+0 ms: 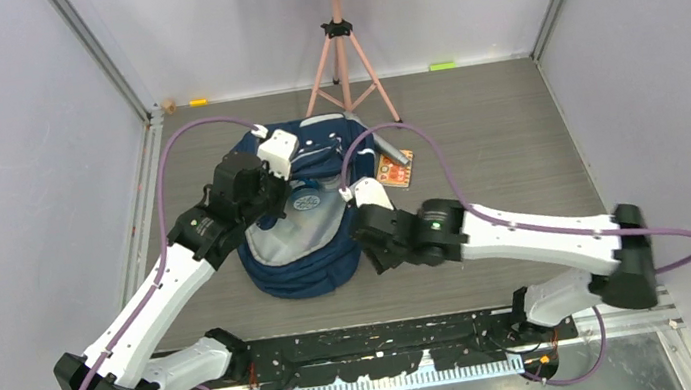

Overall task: Pack the student bag
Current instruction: Place the stationery in the student bag.

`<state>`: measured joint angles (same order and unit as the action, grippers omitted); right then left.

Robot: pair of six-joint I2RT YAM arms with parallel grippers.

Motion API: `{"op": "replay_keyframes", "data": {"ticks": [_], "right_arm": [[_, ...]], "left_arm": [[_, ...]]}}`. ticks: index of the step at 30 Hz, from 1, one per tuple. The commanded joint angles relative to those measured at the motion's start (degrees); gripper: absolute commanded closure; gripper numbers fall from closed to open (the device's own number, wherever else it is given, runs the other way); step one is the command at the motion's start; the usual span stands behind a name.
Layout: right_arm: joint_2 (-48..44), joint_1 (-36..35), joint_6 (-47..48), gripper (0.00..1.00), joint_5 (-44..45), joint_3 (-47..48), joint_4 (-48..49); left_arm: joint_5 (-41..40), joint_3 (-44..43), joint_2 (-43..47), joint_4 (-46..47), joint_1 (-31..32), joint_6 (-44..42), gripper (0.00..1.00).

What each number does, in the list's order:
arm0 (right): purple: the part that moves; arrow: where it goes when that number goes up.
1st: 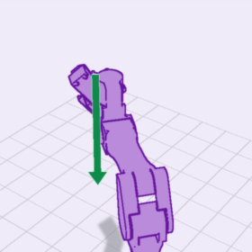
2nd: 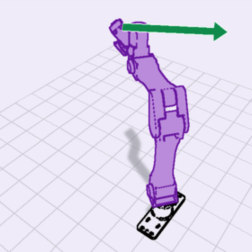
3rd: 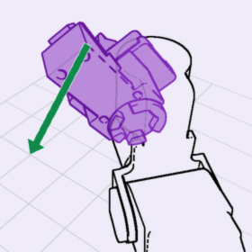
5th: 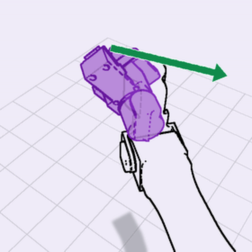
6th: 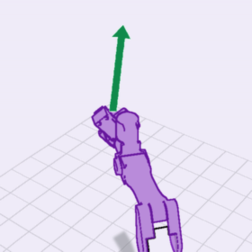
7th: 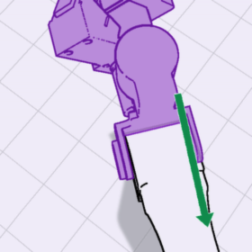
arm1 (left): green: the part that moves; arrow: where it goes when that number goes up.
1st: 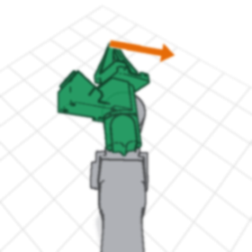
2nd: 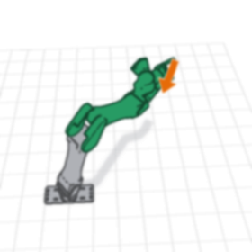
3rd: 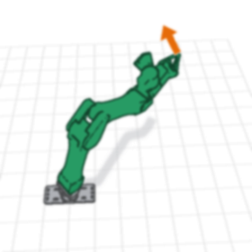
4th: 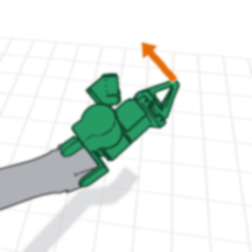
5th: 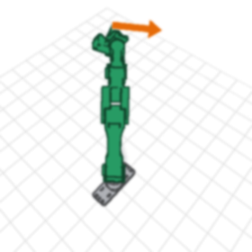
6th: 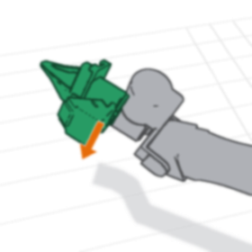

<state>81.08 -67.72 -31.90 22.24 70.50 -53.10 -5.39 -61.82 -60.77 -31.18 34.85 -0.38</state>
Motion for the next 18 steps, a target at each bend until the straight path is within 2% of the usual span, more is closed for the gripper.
{"op": "replay_keyframes", "data": {"ticks": [1, 5, 10, 11, 14, 18], "right_arm": [[-9.64, -4.92, 6.06, 1.00, 11.09, 2.36, 11.26], [-10.63, -8.78, 14.01, 1.00, 17.42, 0.69, 24.47], [-6.76, -10.05, 25.84, 1.00, 23.62, -5.60, 48.35], [-5.95, -10.06, 27.99, 0.99, 24.25, -7.12, 50.55], [-1.38, -10.08, 30.91, 1.00, 26.39, -8.90, 62.27], [3.61, -10.06, 31.63, 1.00, 25.15, -10.14, 71.04]], "left_arm": [[10.85, -6.84, 1.52, 6.31, 0.52, 3.23, 1.00], [13.63, -10.81, -0.49, 3.22, 0.53, 4.15, 1.00], [17.76, -14.44, -2.32, 1.01, 0.57, 5.54, 1.00], [18.30, -14.84, -2.64, 0.60, 0.57, 5.83, 1.00], [19.53, -15.58, -3.12, 0.05, 0.56, 6.46, 1.00], [20.51, -15.98, -3.65, -0.16, 0.45, 7.09, 1.00]]}}
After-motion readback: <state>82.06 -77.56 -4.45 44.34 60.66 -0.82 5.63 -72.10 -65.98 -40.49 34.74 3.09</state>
